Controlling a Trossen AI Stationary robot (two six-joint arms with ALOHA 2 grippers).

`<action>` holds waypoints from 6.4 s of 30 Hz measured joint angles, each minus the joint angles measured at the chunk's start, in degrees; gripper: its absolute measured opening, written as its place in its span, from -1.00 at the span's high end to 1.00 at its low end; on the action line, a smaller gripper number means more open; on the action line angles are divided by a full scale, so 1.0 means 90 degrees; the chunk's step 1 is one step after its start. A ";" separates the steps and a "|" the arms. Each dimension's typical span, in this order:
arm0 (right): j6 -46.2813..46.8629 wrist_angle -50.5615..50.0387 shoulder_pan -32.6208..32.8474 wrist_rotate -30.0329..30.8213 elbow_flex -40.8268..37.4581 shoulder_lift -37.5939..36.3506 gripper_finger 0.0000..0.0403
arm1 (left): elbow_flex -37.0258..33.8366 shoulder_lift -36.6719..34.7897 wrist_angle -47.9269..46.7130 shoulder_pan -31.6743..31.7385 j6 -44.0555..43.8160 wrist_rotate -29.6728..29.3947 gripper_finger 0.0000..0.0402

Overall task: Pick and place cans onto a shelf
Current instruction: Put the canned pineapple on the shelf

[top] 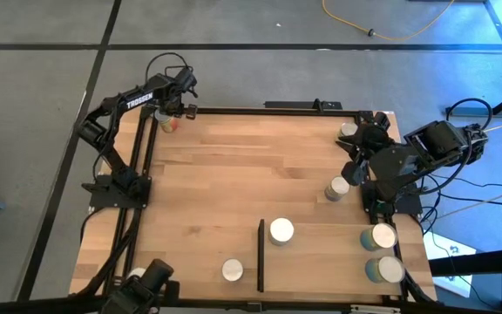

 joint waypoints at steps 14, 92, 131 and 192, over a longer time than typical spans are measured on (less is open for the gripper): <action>0.0001 0.0115 0.0000 0.0001 0.0000 -0.0002 0.72 | -0.0012 0.0012 -0.0173 0.0102 0.0926 -0.0093 0.98; 0.0013 0.0093 0.0000 -0.0011 0.0000 -0.0002 0.72 | 0.5875 0.0456 0.0762 -0.9675 0.3651 -0.0015 1.00; 0.0142 -0.0303 -0.0002 -0.0011 0.0000 -0.0005 0.72 | 0.5831 0.2062 0.0523 -0.9803 0.2672 0.1387 1.00; 0.0152 -0.0283 0.0000 -0.0344 -0.0002 0.0000 0.72 | 0.6050 0.2258 0.0766 -0.9800 0.2578 0.1063 0.80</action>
